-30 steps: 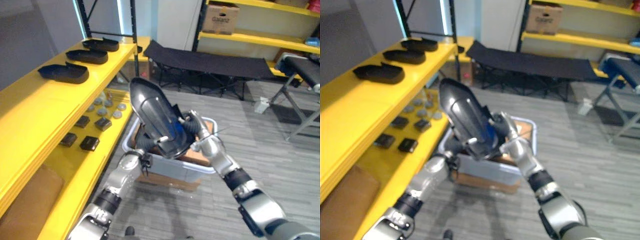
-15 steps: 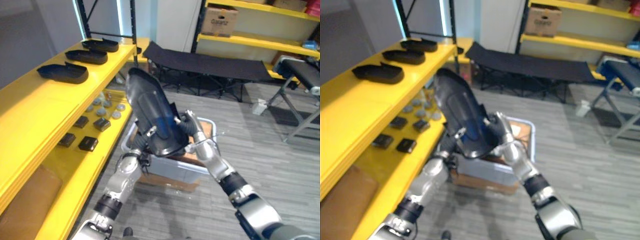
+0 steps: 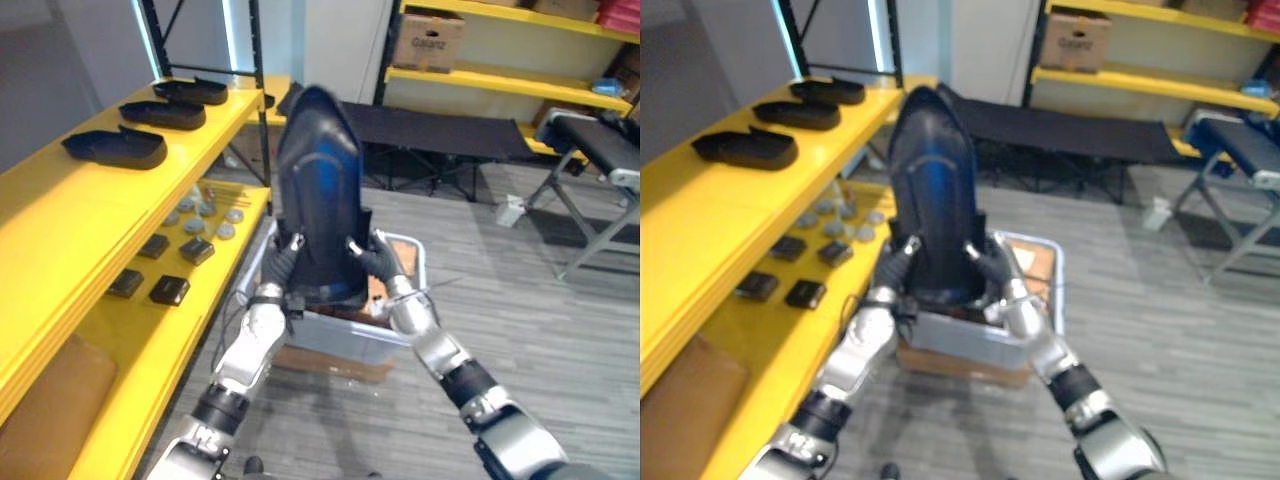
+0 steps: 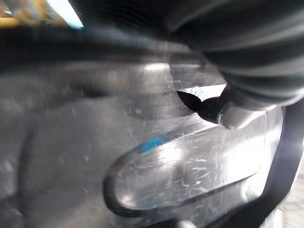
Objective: Walk over and take plastic housings, then place them on the shelf
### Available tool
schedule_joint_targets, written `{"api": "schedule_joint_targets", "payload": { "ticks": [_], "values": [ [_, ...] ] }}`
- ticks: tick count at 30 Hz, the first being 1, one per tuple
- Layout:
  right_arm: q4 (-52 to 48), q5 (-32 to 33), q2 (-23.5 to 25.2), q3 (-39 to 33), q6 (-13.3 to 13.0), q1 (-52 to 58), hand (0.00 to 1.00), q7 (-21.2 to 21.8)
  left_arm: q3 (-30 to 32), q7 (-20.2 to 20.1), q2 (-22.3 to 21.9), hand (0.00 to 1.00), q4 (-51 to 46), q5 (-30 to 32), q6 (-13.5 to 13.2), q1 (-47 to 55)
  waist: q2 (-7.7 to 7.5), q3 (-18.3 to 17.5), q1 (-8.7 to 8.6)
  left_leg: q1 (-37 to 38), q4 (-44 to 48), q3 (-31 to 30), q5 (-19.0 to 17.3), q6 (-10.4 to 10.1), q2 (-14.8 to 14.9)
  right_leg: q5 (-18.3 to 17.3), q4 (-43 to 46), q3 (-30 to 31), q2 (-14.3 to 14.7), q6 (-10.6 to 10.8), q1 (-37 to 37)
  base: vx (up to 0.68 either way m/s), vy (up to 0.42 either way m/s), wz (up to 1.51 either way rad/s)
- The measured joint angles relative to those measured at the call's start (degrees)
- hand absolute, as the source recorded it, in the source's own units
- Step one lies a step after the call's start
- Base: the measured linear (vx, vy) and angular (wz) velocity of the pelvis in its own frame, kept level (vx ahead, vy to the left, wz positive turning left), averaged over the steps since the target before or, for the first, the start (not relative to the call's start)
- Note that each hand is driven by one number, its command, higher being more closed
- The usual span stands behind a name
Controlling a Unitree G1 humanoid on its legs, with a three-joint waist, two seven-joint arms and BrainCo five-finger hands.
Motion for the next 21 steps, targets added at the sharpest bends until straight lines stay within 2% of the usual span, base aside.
{"api": "schedule_joint_targets", "payload": {
  "ticks": [4, 11, 17, 19, 21],
  "values": [
    [-0.8, 2.0, -0.2, 1.3, 0.0, 0.1, 0.0, 1.0, 0.0, 2.0, 0.3, 1.0, -1.9, 3.8, -0.1, -0.9, 0.0, 0.0, -0.79, -0.1, 0.0, 0.1, 0.1, -0.1, 0.1, 0.1, 0.0, 0.0, 0.1, -0.1, -0.2, 0.0, 0.0, 0.0],
    [-0.8, 4.7, 1.0, 3.1, 0.8, 3.0, 0.0, 2.6, -0.8, 6.5, 0.4, 1.0, -5.4, 20.0, -0.4, -2.2, 0.01, 0.0, -1.25, -0.1, 0.2, 0.2, 0.1, -0.2, 0.2, 0.1, 0.0, 0.3, 0.3, -0.1, -0.3, 0.0, 0.0, -0.01],
    [-1.4, 4.7, 1.3, 1.9, 0.7, 5.2, 0.0, 2.7, -2.5, 9.3, 1.5, 1.0, -5.6, 31.5, 2.5, -2.0, 0.15, 0.1, -1.36, -0.2, 0.1, 0.7, -0.1, -0.2, 0.3, 0.0, 0.0, 1.4, 0.4, -0.2, -1.0, -0.01, -0.001, -0.08],
    [-3.9, 7.5, 1.3, 0.1, -0.1, 7.2, 0.0, 2.7, -2.8, 10.5, 2.0, 1.0, -6.1, 35.8, 3.4, -0.8, 0.27, 0.2, -1.47, -0.2, 0.0, 1.2, -0.1, -0.2, 0.4, 0.0, 0.0, 1.7, 0.4, -0.1, -1.2, -0.02, 0.001, -0.08],
    [-6.5, 12.4, 1.3, -2.6, -2.5, 9.8, 0.0, 4.1, -2.7, 11.4, 2.1, 1.0, -6.9, 38.4, 4.4, 2.0, 0.47, 0.2, -1.63, -0.1, 0.0, 1.8, -0.4, -0.1, 0.4, -0.1, 0.0, 2.2, 0.4, 0.0, -1.4, 0.01, 0.007, -0.09]
  ]
}}
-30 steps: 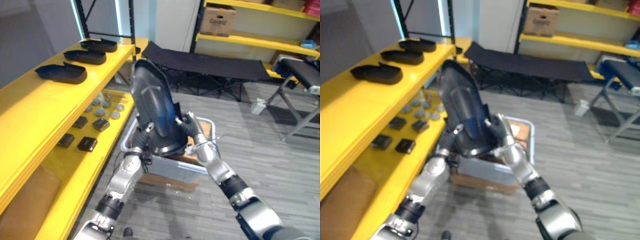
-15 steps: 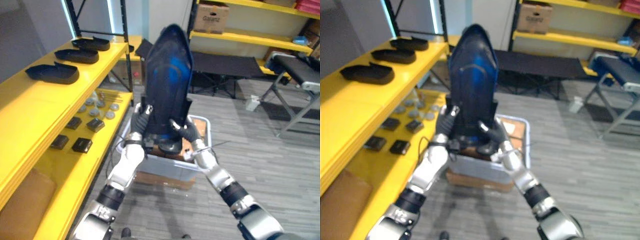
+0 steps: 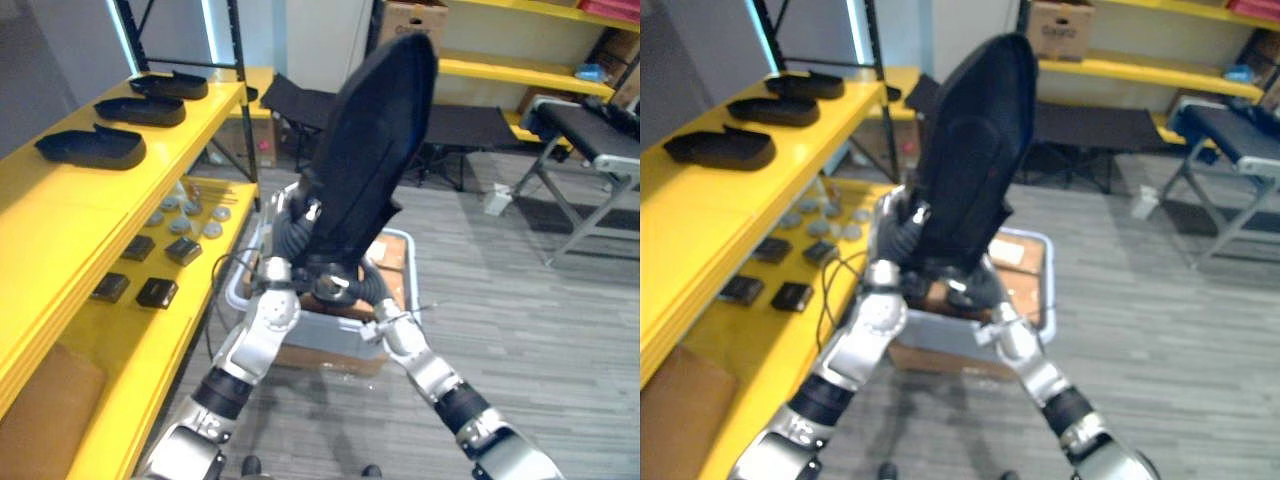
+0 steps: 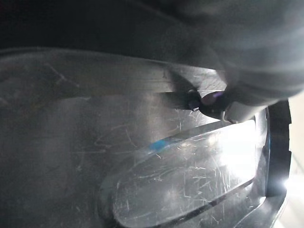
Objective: Walk over and take plastic housings, then place them on the shelf
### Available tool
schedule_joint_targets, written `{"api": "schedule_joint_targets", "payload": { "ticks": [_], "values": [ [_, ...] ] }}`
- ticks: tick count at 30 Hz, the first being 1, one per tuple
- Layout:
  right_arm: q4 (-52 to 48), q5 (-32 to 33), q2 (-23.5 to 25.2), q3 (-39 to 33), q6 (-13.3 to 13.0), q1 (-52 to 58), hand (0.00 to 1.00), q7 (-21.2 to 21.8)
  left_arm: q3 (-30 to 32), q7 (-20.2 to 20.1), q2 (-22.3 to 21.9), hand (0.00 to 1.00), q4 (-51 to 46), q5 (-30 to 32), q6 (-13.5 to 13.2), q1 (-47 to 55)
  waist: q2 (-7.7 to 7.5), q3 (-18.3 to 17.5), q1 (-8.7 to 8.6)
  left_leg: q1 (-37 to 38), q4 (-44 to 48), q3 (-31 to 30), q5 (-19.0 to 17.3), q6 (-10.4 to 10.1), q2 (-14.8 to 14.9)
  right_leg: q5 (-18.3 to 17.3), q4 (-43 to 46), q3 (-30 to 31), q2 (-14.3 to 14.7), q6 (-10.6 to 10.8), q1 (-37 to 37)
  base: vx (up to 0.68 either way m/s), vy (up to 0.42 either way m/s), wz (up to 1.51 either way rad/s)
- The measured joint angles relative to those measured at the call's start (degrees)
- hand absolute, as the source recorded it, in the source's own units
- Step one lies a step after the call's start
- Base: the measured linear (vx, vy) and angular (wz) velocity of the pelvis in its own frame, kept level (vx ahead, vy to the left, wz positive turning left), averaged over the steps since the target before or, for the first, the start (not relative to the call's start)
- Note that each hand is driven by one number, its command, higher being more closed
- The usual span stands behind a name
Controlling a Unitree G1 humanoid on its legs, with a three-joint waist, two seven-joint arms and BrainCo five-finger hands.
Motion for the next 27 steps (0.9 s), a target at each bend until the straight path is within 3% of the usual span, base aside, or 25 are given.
{"api": "schedule_joint_targets", "payload": {
  "ticks": [2, 3, 6, 9, 11, 14, 17, 22, 27],
  "values": [
    [-3.1, 3.3, -0.1, -2.9, -2.7, 3.1, 0.0, 0.7, 0.0, 0.0, 0.3, 1.0, 0.0, 1.5, 0.6, 3.6, 0.18, 0.0, -0.39, 0.0, 0.0, 0.2, -0.1, -0.1, -0.1, -0.1, 0.1, 0.4, 0.0, 0.2, -0.1, 0.04, 0.005, -0.06],
    [-6.1, 6.6, -0.1, -5.5, -6.3, 5.9, 0.0, 1.2, 0.1, 0.1, 0.6, 1.0, 0.2, 2.5, 1.7, 7.3, 0.26, 0.0, -0.97, 0.0, 0.0, 0.2, -0.3, -0.1, -0.1, -0.2, 0.4, 0.5, -0.1, 0.3, -0.2, 0.05, 0.001, -0.05],
    [-10.8, 10.9, 0.2, -11.3, -11.6, 10.4, 0.0, 2.0, 1.6, 1.0, 0.7, 1.0, 3.2, 1.6, 2.4, 13.0, 0.35, 0.0, -1.68, 0.2, 0.0, 0.6, -0.4, -0.2, -0.1, -0.2, 0.5, 0.7, 0.0, 0.2, -0.4, 0.05, -0.002, -0.1],
    [-13.7, 12.0, 1.7, -17.3, -13.7, 13.8, 0.0, 0.7, 9.7, 4.3, -2.4, 1.0, 3.6, -2.1, 2.4, 19.1, 0.84, 0.2, -2.38, 1.0, 0.0, 1.9, -0.9, -0.3, -0.2, -0.2, 0.5, 1.8, 0.2, 0.2, -0.5, 0.04, -0.001, -0.18],
    [-14.9, 12.0, 2.9, -19.9, -13.7, 16.6, 0.0, -0.3, 15.3, 6.7, -4.2, 1.0, 3.6, -4.9, 2.0, 20.5, 1.42, 0.0, -2.65, 1.0, 0.0, 2.1, -1.0, -0.2, -0.3, -0.2, 0.5, 2.0, 0.1, 0.2, -0.5, 0.03, 0.009, -0.08],
    [-15.0, 11.9, 5.0, -23.0, -12.9, 20.4, 0.0, -2.0, 22.7, 11.2, -6.0, 1.0, 3.4, -11.3, -1.1, 21.5, 2.47, -0.3, -2.62, 1.1, 0.0, 3.1, -1.2, -0.1, -0.3, -0.2, 0.5, 2.4, 0.1, 0.3, -0.8, 0.01, 0.007, -0.08],
    [-14.7, 11.8, 6.1, -26.1, -9.6, 23.5, 0.0, -3.5, 26.5, 12.9, -7.3, 1.0, 1.1, -17.4, -4.9, 24.0, 3.42, -0.9, -2.69, 1.2, 0.0, 3.1, -1.3, -0.1, -0.4, -0.3, 0.5, 2.5, 0.0, 0.3, -0.8, 0.0, 0.002, -0.02],
    [-6.1, 11.1, 7.7, -30.6, -4.3, 27.1, 0.0, -3.0, 27.9, 11.5, -9.8, 1.0, -4.1, -27.0, -10.7, 28.9, 4.0, -1.3, -2.64, 1.2, 0.0, 3.0, -1.3, -0.1, -0.4, -0.8, 0.5, 2.3, -0.1, 0.5, -0.7, 0.0, 0.0, 0.0],
    [-3.0, 11.1, 9.6, -32.5, -3.7, 30.8, 0.0, -1.3, 28.1, 4.6, -11.7, 1.0, -10.4, -33.6, -17.4, 33.7, 4.18, -1.4, -2.63, 1.0, -0.1, 2.7, -1.3, -0.1, -0.4, -0.9, 0.5, 2.1, -0.1, 0.6, -0.6, 0.0, 0.0, 0.01]
  ]
}}
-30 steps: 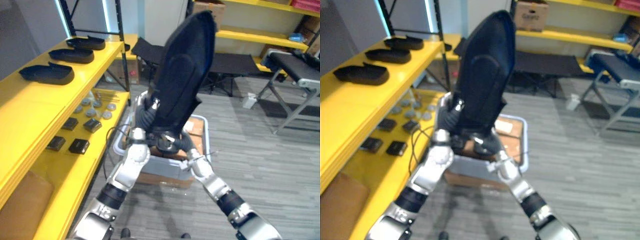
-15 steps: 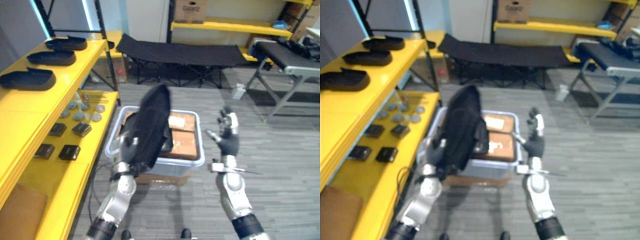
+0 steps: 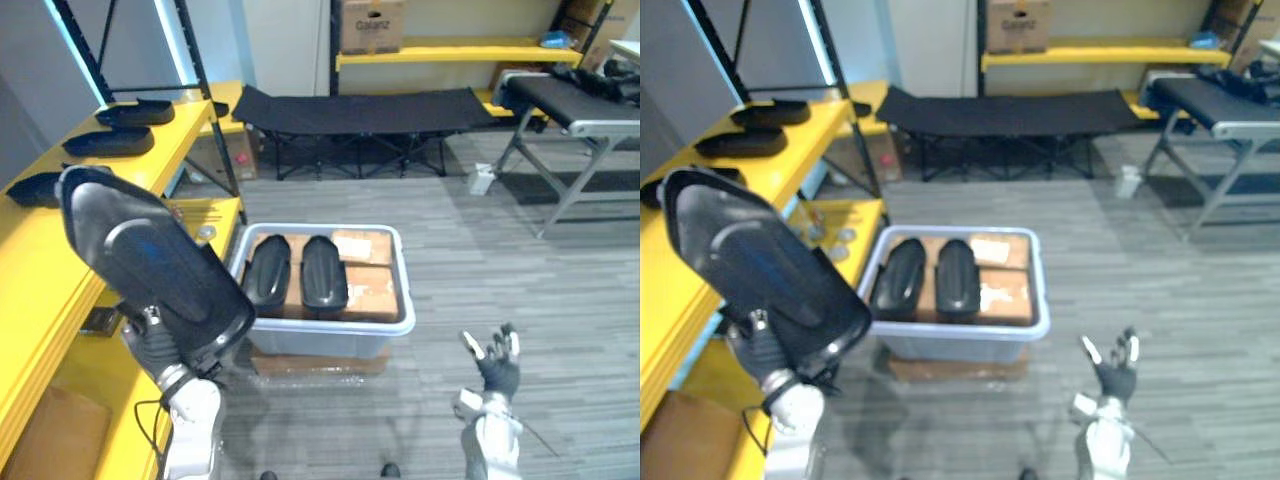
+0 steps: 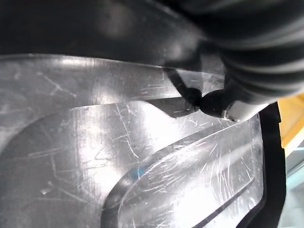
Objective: Walk over and take plastic housings, then place them on the shelf
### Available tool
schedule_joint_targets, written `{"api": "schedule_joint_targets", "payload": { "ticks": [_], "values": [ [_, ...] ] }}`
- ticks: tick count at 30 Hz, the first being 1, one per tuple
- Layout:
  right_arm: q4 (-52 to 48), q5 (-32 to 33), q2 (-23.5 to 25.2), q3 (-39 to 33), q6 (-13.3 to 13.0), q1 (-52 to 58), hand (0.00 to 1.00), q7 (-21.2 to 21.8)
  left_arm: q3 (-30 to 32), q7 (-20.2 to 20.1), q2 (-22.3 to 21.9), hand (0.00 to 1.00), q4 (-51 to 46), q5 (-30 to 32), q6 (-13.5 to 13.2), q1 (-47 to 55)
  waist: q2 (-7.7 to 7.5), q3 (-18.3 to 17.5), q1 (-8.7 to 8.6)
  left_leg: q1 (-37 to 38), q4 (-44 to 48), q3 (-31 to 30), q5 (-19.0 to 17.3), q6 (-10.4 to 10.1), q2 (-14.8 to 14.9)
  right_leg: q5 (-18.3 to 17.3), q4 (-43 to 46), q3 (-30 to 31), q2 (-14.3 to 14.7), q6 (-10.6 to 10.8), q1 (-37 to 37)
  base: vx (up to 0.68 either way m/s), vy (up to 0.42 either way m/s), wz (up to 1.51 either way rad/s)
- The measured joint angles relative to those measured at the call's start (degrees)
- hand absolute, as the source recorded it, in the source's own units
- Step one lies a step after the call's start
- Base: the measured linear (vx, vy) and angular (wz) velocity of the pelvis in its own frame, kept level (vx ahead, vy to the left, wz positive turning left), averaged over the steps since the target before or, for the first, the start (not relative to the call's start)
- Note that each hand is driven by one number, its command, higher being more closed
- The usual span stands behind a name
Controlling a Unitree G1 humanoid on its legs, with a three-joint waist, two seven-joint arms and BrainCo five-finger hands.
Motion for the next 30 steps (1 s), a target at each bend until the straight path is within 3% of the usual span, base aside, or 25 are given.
{"api": "schedule_joint_targets", "payload": {
  "ticks": [5, 7, 19, 24, 26, 30],
  "values": [
    [0.0, -0.4, 0.3, 0.4, 0.0, -0.1, 0.0, 0.4, -0.2, -7.6, 0.1, 1.0, -4.5, -5.4, -4.5, 0.5, 0.02, -0.1, 0.01, 0.0, 0.0, -1.2, 0.0, 0.0, -0.1, -0.2, 0.0, -1.0, -0.1, 0.1, 0.7, 0.0, 0.0, 0.1],
    [0.0, -0.3, 0.3, 0.8, 0.0, -0.3, 0.0, 0.5, -0.2, -8.8, 0.1, 1.0, -5.8, -6.3, -5.5, 0.5, 0.08, -0.1, 0.06, -0.1, 0.0, -1.3, 0.0, 0.0, -0.1, -0.2, 0.0, -1.2, -0.1, 0.1, 0.7, 0.0, -0.001, 0.02],
    [-3.5, 5.8, -0.5, 4.7, 1.0, -3.0, 0.0, 7.4, -0.6, -15.5, 0.3, 1.0, -8.9, -8.2, -5.9, 0.5, 0.17, -0.2, 1.32, -0.2, 0.0, -3.1, -0.3, 0.5, -1.3, -0.8, 0.0, -3.2, -1.5, 1.1, 1.9, 0.01, 0.014, 0.08],
    [-4.9, 5.1, -0.3, 8.6, 2.7, -4.5, 0.0, 7.5, 1.6, -19.7, 0.3, 1.0, -12.2, -8.3, -5.3, 2.5, -0.63, -0.2, 2.47, 0.0, 0.1, -2.9, -1.0, 1.7, -3.2, -1.0, 2.4, -2.7, -3.4, 1.8, 1.0, 0.04, 0.06, 0.02],
    [-5.1, 5.1, -0.2, 9.8, 3.7, -5.0, 0.0, 8.0, 2.0, -20.1, 0.3, 1.0, -12.3, -8.3, -5.3, 2.7, -1.39, 0.2, 3.17, 0.0, 0.0, -2.9, -1.2, 2.0, -3.4, -1.4, 3.0, -1.7, -3.5, 2.1, 0.6, 0.02, 0.023, -0.01],
    [-5.3, 4.0, -0.2, 9.2, 4.1, -4.8, 0.0, 8.5, 1.0, -20.5, 0.3, 1.0, -12.3, -8.1, -5.4, 2.7, -2.25, 0.6, 2.99, -0.3, 0.0, -4.3, -1.4, 2.2, -3.4, -3.2, 3.6, -1.7, -3.5, 2.9, 0.8, 0.03, -0.003, 0.1]
  ]
}}
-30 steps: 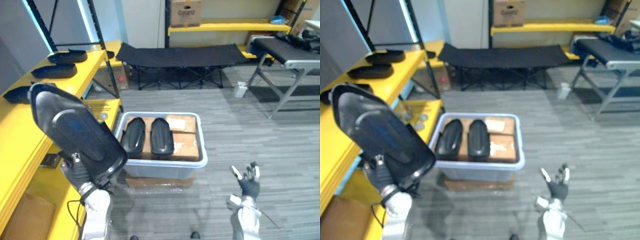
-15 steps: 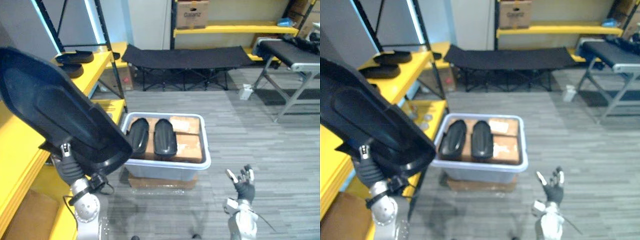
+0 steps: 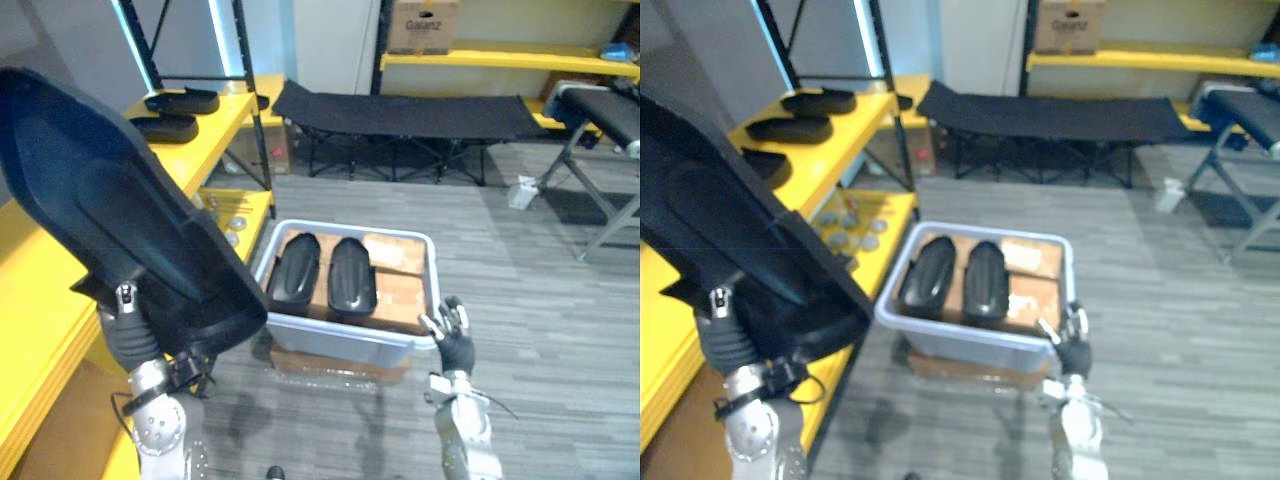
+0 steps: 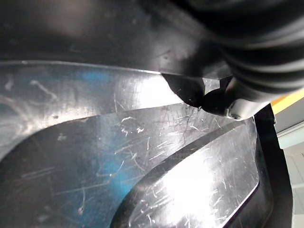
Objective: Walk over and take plastic housings, then place them on the shelf
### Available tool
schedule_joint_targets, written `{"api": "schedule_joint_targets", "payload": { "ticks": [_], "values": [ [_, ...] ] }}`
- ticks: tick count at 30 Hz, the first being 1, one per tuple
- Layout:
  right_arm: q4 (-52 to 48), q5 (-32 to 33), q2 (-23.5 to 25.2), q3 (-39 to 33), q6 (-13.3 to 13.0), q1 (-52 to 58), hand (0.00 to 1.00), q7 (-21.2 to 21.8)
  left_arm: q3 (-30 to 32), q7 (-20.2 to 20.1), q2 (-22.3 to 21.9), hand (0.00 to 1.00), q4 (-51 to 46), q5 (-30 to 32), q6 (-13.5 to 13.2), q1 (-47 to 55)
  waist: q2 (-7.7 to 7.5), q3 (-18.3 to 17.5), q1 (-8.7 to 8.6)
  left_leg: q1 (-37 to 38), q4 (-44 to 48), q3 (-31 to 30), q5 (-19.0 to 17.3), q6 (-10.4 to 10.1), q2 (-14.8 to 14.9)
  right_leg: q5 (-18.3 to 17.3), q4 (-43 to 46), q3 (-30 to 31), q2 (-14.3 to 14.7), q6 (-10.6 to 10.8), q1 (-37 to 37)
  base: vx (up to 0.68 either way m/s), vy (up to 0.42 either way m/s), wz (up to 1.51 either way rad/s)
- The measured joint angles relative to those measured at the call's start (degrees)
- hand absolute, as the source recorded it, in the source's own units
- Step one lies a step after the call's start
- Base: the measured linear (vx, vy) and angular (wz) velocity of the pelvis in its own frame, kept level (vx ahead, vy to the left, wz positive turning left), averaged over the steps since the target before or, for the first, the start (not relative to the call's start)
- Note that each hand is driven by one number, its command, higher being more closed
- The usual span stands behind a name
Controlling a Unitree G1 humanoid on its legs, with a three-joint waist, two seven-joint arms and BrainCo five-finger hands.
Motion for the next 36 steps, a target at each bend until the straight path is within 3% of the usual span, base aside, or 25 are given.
{"api": "schedule_joint_targets", "payload": {
  "ticks": [8, 13, 17, 24, 26, 30, 34, 36],
  "values": [
    [-1.8, -1.1, -1.0, -3.5, -0.1, 1.3, 0.0, 0.4, -4.1, -0.3, 0.0, 1.0, 0.0, 0.0, -0.1, -1.3, -0.24, 0.2, -0.25, -0.8, 0.0, -1.6, 0.0, -0.1, 0.0, -1.2, 1.5, 0.0, 0.0, 0.4, 0.0, 0.03, -0.001, 0.11],
    [-2.3, -0.3, -2.0, -3.4, -0.1, 0.9, 0.0, 6.4, -3.9, 1.6, 0.1, 1.0, 0.2, 0.7, -0.1, -1.4, -0.3, 0.2, -0.49, -0.1, 0.0, -1.8, 0.0, -0.1, -0.1, -1.4, 1.9, 1.9, -0.1, 0.0, 0.6, 0.02, 0.014, 0.06],
    [-2.5, 3.4, -2.0, -0.7, 0.1, -0.8, 0.0, 10.6, -1.9, 4.7, 0.1, 1.0, 0.2, 3.4, 0.0, -1.0, -0.36, 0.5, -0.39, -0.5, 0.0, -5.0, 0.0, -0.1, -0.3, -4.1, 2.1, -0.7, -0.2, -0.2, 2.6, -0.03, -0.021, 0.38],
    [-3.7, 3.4, -2.0, 7.6, 1.6, -5.9, 0.0, 13.7, 9.4, 9.4, -0.2, 1.0, -0.5, 5.2, 0.2, 4.9, -0.61, 0.6, 3.96, -3.1, 0.1, -14.2, 1.7, -0.8, -1.5, -4.8, 2.4, -9.0, -0.3, -0.3, 5.7, 0.05, -0.026, 0.7],
    [-1.0, 3.3, -2.0, 9.1, 1.7, -8.5, 0.0, 13.6, 12.4, 10.5, -0.7, 1.0, -1.9, 5.2, 0.1, 7.8, -0.71, 0.7, 6.39, -3.2, 0.3, -17.4, 1.7, -0.8, -2.2, -4.9, 2.4, -11.0, -0.3, -0.4, 7.7, 0.1, 0.036, 0.81],
    [1.9, 2.3, -2.0, 11.6, 1.7, -11.0, 0.0, 13.0, 18.0, 10.7, -3.2, 1.0, -3.9, 4.4, -0.2, 11.9, -0.67, 0.9, 9.52, -4.0, 0.3, -21.5, 2.1, -0.5, -3.3, -5.5, 3.5, -12.8, -0.7, -1.3, 9.1, 0.05, 0.042, 0.56],
    [3.4, 1.2, -2.0, 12.5, 1.7, -12.2, 0.0, 12.3, 20.8, 10.4, -5.2, 1.0, -4.2, 2.1, -0.3, 14.5, -1.02, 1.2, 10.78, -4.1, 0.0, -23.6, 2.1, -0.1, -4.4, -7.5, 4.3, -13.9, -1.5, -2.2, 10.1, -0.01, 0.028, 0.37],
    [3.4, 1.2, -2.1, 12.5, 1.8, -12.6, 0.0, 11.3, 21.3, 9.2, -5.3, 1.0, -4.2, 0.1, -0.7, 15.1, -2.04, 1.5, 10.98, -5.0, 0.0, -23.9, 2.5, -0.2, -4.9, -10.0, 4.4, -14.3, -1.7, -1.8, 10.0, -0.05, -0.032, 0.22]
  ]
}}
